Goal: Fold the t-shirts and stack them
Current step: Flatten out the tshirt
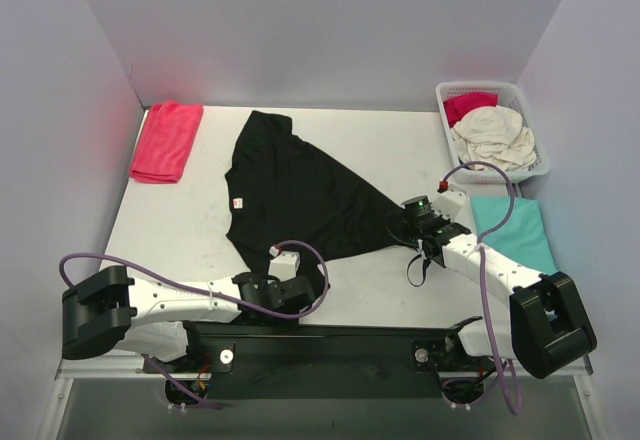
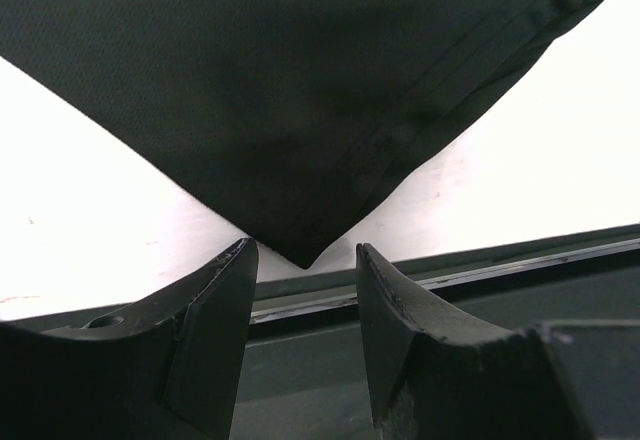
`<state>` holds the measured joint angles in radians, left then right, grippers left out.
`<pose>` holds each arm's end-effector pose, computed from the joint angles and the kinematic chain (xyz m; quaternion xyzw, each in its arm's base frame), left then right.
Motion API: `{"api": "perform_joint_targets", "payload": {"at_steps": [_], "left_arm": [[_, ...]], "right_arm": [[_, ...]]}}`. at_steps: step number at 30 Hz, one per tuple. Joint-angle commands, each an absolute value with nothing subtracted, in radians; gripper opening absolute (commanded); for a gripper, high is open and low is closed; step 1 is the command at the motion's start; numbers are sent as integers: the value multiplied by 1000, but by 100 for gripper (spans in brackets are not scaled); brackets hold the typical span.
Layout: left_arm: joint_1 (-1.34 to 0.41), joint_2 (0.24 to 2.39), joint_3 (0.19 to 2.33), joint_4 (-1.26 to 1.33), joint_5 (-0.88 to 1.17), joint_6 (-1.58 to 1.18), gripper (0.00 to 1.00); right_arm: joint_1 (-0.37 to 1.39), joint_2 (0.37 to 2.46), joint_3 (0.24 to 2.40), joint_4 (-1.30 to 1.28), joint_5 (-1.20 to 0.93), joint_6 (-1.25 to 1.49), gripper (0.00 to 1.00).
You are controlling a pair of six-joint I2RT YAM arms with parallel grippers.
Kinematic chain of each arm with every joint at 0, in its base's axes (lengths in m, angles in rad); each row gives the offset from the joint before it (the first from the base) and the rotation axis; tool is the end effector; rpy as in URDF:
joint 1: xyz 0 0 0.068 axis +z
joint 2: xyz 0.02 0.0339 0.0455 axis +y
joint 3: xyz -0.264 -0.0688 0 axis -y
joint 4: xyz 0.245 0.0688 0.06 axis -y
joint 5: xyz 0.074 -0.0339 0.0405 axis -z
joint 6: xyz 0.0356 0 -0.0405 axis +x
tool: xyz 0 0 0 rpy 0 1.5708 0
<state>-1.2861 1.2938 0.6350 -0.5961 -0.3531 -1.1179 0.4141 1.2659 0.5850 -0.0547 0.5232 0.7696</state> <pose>0.0713 -0.1997 0.1628 0.0541 0.9711 -0.0819 0.2176 0.2329 0.0829 0.1874 0.2594 0.8505 0.0224 0.4570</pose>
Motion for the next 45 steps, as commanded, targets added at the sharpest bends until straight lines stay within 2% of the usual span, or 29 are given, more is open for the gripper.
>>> {"api": "perform_joint_targets", "payload": {"at_steps": [1,11,16,18,21,25,26,33,34,37,40,45], "left_arm": [[-1289,1313,647,-555,-370,-1121,55],[-1290,1391,681,-604,-385,-1131,53],[-1301,1454,696,-640,-405,-1140,41],[-1302,1476,698,-643,-410,-1144,40],[-1304,1489,696,-638,-410,-1150,29],[-1307,1476,698,-663,-426,-1164,8],[-1307,1470,696,-681,-439,-1167,0],[-1309,1260,748,-928,-639,-1311,0],[-1308,1228,761,-969,-676,-1336,0],[-1301,1106,804,-1127,-831,-1433,0],[-1267,1011,850,-1225,-951,-1477,0],[-1203,934,910,-1356,-1080,-1514,0]], "right_arm": [[420,1244,577,-55,554,781,0],[420,1224,560,-55,564,782,0],[416,1210,546,-48,566,784,0],[413,1209,543,-45,566,784,0],[413,1213,545,-41,561,784,0],[413,1219,545,-41,558,781,0],[413,1220,545,-41,558,779,0],[413,1198,566,-101,528,764,0],[419,1189,569,-113,525,762,19],[436,1140,563,-155,515,749,43],[495,1069,549,-202,544,750,50],[581,997,528,-284,543,790,49]]}}
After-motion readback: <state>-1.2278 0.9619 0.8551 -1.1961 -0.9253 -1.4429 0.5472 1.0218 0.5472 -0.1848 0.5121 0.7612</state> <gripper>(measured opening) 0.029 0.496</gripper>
